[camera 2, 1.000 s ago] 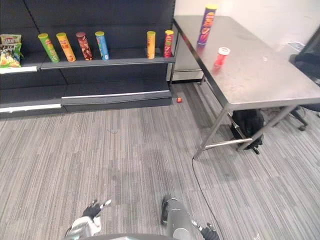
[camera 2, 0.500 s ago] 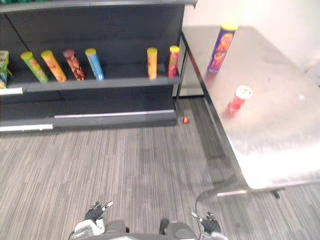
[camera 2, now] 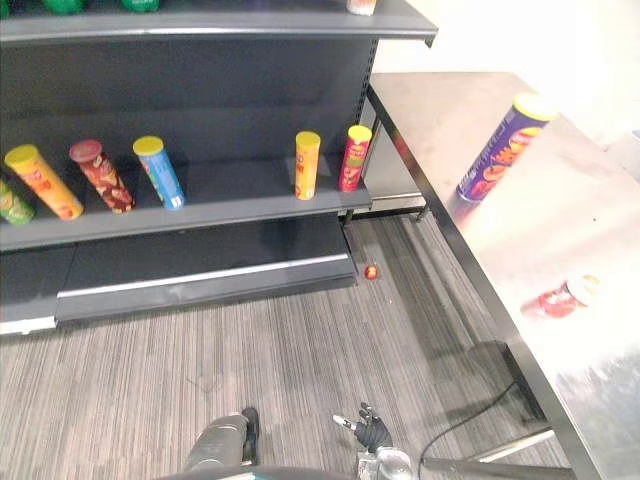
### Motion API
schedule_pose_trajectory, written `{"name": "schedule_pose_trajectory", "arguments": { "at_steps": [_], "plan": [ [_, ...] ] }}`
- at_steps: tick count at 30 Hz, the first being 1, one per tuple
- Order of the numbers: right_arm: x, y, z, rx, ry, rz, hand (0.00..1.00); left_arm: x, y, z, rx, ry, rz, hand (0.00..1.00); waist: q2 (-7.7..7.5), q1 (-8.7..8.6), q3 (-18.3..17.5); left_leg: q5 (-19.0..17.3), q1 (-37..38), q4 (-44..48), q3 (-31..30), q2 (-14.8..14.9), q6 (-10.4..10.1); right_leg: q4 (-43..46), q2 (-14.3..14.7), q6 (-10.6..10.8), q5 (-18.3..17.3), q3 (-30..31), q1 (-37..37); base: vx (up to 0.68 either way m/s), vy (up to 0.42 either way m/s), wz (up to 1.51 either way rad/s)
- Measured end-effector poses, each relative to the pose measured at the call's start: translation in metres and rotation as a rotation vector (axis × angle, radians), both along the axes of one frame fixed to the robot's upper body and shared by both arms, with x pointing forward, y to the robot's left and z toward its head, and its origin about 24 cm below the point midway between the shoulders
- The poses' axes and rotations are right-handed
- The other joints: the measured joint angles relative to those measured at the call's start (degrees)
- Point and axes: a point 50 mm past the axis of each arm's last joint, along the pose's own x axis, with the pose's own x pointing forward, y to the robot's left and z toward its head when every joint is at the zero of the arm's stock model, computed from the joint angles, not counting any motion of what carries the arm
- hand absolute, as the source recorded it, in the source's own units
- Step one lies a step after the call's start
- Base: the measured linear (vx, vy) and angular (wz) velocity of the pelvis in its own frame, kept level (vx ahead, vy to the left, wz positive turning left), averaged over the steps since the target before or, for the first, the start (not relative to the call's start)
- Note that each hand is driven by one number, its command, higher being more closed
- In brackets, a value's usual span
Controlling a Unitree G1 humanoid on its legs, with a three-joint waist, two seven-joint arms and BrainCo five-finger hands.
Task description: Put the gum and the chips on the shelf.
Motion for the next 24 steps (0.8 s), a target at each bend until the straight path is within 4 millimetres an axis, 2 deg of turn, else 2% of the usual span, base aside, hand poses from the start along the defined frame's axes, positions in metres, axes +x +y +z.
{"name": "schedule_pose_trajectory", "arguments": {
  "at_steps": [1,2,4,5,6,7,8,9,10,11,12,13,14,15,16,18,22,23,24],
  "plan": [
    [0.0,-0.002,0.0,-0.003,-0.005,-0.012,0.0,0.002,0.0,0.0,0.003,0.001,-0.018,0.0,0.33,-0.08,0.0,-0.2,1.4,-0.8,0.9,0.0,0.3,3.5,0.2,1.2,2.7,0.1,-1.7,0.43,0.269,-0.67],
    [0.002,-0.006,0.001,-0.011,-0.015,-0.026,0.0,0.009,-0.001,0.001,0.008,-0.009,-0.057,0.0,1.09,-0.37,0.0,-0.6,4.6,-2.4,3.0,0.5,1.1,10.4,0.6,3.5,5.5,-0.6,-5.1,0.32,0.219,-0.72],
    [0.004,-0.01,0.002,-0.018,-0.025,-0.045,0.0,0.022,-0.001,0.002,0.019,-0.03,-0.114,0.0,1.65,-0.89,0.3,-0.7,9.8,-5.4,5.7,0.6,1.1,19.5,0.6,3.8,5.4,-4.7,-9.9,0.19,0.121,-0.71],
    [0.005,-0.012,0.003,-0.023,-0.026,-0.046,0.0,0.031,-0.001,0.003,0.025,-0.05,-0.145,0.0,1.85,-1.26,0.5,-0.7,12.9,-7.0,7.0,0.6,1.1,22.0,0.2,2.7,4.8,-8.5,-11.5,0.15,0.039,-0.83],
    [0.006,-0.013,0.003,-0.028,-0.027,-0.045,0.0,0.04,0.001,0.005,0.04,-0.073,-0.187,0.0,1.8,-1.83,0.5,-0.7,17.8,-10.1,9.4,0.6,1.1,21.5,-0.9,0.6,3.8,-16.4,-13.1,0.15,0.021,-0.88],
    [0.006,-0.013,0.003,-0.027,-0.027,-0.044,0.0,0.043,0.002,0.006,0.046,-0.08,-0.198,0.0,1.55,-2.02,0.5,-0.7,19.4,-11.3,10.2,0.3,1.0,19.9,-1.5,0.4,4.0,-20.0,-13.7,0.16,0.008,-0.91],
    [0.003,-0.015,0.002,-0.032,-0.018,-0.048,0.0,0.048,0.0,0.006,0.043,-0.096,-0.199,0.0,1.03,-2.33,0.6,-0.4,21.3,-13.1,10.7,-0.6,0.3,19.1,-3.0,-1.0,4.3,-23.7,-13.3,0.14,0.003,-1.07],
    [0.003,-0.02,0.002,-0.046,-0.011,-0.049,0.0,0.056,-0.003,0.007,0.039,-0.118,-0.204,0.0,3.01,-2.29,0.0,0.5,22.8,-16.3,10.4,0.1,-0.8,18.0,-3.6,-1.6,4.0,-27.6,-13.8,0.12,-0.038,-1.38],
    [0.005,-0.027,0.003,-0.068,-0.016,-0.046,0.0,0.061,-0.011,0.006,0.019,-0.129,-0.208,0.0,3.83,-2.56,0.1,0.8,23.0,-18.4,10.9,1.0,-1.2,16.6,-3.9,-1.9,1.6,-31.2,-14.9,0.07,-0.064,-1.35],
    [0.008,-0.028,0.004,-0.073,-0.02,-0.045,0.0,0.063,-0.011,0.006,0.018,-0.131,-0.212,0.0,4.11,-2.79,0.6,1.0,22.9,-18.7,11.8,1.4,-1.6,13.6,-3.8,-1.7,-1.4,-32.8,-14.7,0.02,-0.14,-1.45],
    [0.007,-0.023,0.002,-0.07,0.0,-0.038,0.0,0.073,-0.004,0.01,0.039,-0.153,-0.232,0.0,1.78,-2.62,2.0,1.1,23.0,-18.6,12.5,0.7,-1.9,1.8,-3.3,-1.5,-0.9,-36.7,-13.5,0.01,-0.101,-1.18],
    [0.003,-0.022,0.0,-0.066,0.014,-0.039,0.0,0.074,0.001,0.011,0.052,-0.154,-0.239,0.0,1.22,-2.7,2.2,0.7,23.2,-18.8,12.0,0.5,-2.5,-0.6,-3.0,-1.7,-2.5,-37.5,-12.3,0.03,-0.157,-1.32],
    [0.003,-0.021,0.0,-0.062,0.019,-0.05,0.0,0.076,-0.002,0.011,0.046,-0.155,-0.243,0.0,1.24,-2.82,2.4,0.3,23.8,-19.2,12.3,0.7,-3.2,-4.8,-1.2,-2.0,-2.9,-37.3,-10.4,0.02,-0.131,-0.93],
    [0.004,-0.024,0.0,-0.075,0.015,-0.052,0.0,0.078,-0.008,0.01,0.031,-0.161,-0.245,0.0,1.6,-4.06,2.8,0.3,23.9,-19.4,12.0,1.1,-3.3,-8.9,0.1,-2.2,-3.0,-37.2,-9.2,0.03,-0.181,-0.93],
    [0.006,-0.028,0.002,-0.086,0.009,-0.053,0.0,0.08,-0.019,0.009,0.006,-0.17,-0.251,0.0,2.44,-4.47,3.3,0.5,25.1,-20.3,12.0,1.1,-3.6,-11.3,1.1,-2.0,-2.8,-36.9,-8.1,0.01,-0.106,-0.59],
    [0.005,-0.03,0.001,-0.094,0.013,-0.055,0.0,0.08,-0.026,0.007,-0.015,-0.17,-0.262,0.0,3.06,-5.07,3.1,0.6,26.7,-20.7,11.9,2.0,-4.1,-14.4,2.6,-1.7,-2.1,-37.1,-5.4,0.02,-0.045,-0.09],
    [-0.002,-0.03,0.0,-0.093,0.03,-0.055,0.0,0.075,-0.028,0.006,-0.03,-0.171,-0.235,0.0,3.46,-4.07,1.6,0.1,26.3,-20.7,12.7,3.9,-5.5,-21.5,5.7,-1.5,0.9,-36.5,-3.4,0.03,-0.046,-0.1],
    [-0.001,-0.029,0.0,-0.093,0.03,-0.053,0.0,0.075,-0.027,0.006,-0.032,-0.174,-0.223,0.0,3.56,-3.88,1.6,-0.4,25.6,-19.5,13.8,4.4,-6.2,-22.9,6.3,-1.6,1.7,-35.6,-3.4,0.02,-0.015,-0.51],
    [-0.002,-0.028,-0.001,-0.088,0.033,-0.048,0.0,0.075,-0.024,0.007,-0.027,-0.18,-0.2,0.0,3.7,-3.6,1.8,-1.5,24.2,-14.6,14.7,5.4,-7.8,-24.1,6.7,-2.0,1.9,-33.7,-3.4,0.03,-0.016,-0.61]
  ]
}}
